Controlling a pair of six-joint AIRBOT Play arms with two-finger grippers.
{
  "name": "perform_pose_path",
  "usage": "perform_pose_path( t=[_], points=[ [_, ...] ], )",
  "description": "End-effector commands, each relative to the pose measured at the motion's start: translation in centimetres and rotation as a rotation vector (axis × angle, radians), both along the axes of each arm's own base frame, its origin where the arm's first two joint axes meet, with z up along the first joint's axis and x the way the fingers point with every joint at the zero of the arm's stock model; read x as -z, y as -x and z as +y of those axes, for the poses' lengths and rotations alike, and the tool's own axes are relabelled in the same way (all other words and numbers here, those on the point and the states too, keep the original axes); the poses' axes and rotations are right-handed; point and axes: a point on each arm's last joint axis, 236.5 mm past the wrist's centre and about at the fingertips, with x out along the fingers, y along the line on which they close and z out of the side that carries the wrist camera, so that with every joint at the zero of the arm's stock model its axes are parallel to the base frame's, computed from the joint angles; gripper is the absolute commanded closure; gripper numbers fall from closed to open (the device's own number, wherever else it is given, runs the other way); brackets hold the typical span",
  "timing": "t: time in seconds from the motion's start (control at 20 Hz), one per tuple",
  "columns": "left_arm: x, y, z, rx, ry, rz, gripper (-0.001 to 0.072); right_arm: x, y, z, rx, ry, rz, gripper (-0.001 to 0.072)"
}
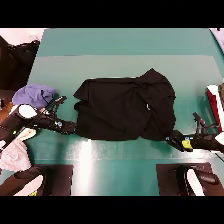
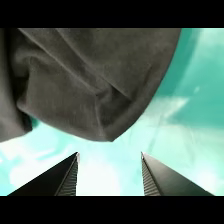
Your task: Fold the shirts.
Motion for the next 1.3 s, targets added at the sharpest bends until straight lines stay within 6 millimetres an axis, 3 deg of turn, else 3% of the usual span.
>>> perform_pose_path(
  t=[0.0,0.2,0.3,0.4,0.5,0.55,0.6,0.7,0.8,0.9,1.0,1.1,1.15,1.25],
  points=[
    [-0.1,0.0,-0.1,0.000,0.005,-0.001,0.0685,0.6,-1.0,0.5,0.062,0.008,-0.029,0.0281],
    [-0.2,0.2,-0.2,0.011,0.008,0.004,0.0685,1.1,-3.0,0.9,0.039,0.021,-0.019,0.0285],
    [-0.2,0.3,-0.2,0.013,0.009,0.006,0.0685,1.5,-3.8,1.4,0.012,0.028,-0.001,0.0394],
    [-0.2,0.4,-0.2,0.016,0.010,0.009,0.0685,2.1,-4.1,2.0,-0.034,0.041,0.032,0.0411],
    [-0.2,0.6,-0.2,0.020,0.011,0.015,0.0686,2.3,-4.0,2.6,-0.116,0.074,0.053,0.0611],
    [-0.2,0.5,-0.2,0.020,0.011,0.014,0.0685,2.1,-4.0,2.7,-0.156,0.095,0.054,0.0640],
    [-0.2,0.5,-0.2,0.019,0.011,0.013,0.0686,1.7,-4.2,2.9,-0.191,0.112,0.047,0.0689],
    [-0.9,0.0,-0.3,0.021,0.016,-0.003,0.0686,-0.2,-5.6,2.8,-0.226,0.144,-0.013,0.0690],
    [-3.2,-1.7,-0.6,0.036,0.026,-0.062,0.0686,-4.1,-8.6,2.2,-0.203,0.170,-0.146,0.0691],
    [-7.6,-4.5,-1.1,0.058,0.041,-0.173,0.0686,-9.9,-12.1,0.6,-0.120,0.186,-0.324,0.0691],
    [-14.3,-7.7,-1.5,0.078,0.055,-0.343,0.0686,-17.3,-15.1,-2.2,-0.025,0.230,-0.524,0.0692],
    [-23.1,-10.5,-1.8,0.084,0.066,-0.572,0.0686,-25.2,-16.7,-5.8,0.051,0.312,-0.715,0.0691],
    [-28.5,-11.4,-1.8,0.081,0.069,-0.711,0.0686,-29.3,-17.0,-7.5,0.089,0.358,-0.804,0.0692],
    [-39.2,-11.5,-1.2,0.057,0.062,-0.996,0.0686,-37.0,-16.6,-10.1,0.147,0.454,-0.970,0.0692]
  ],
)
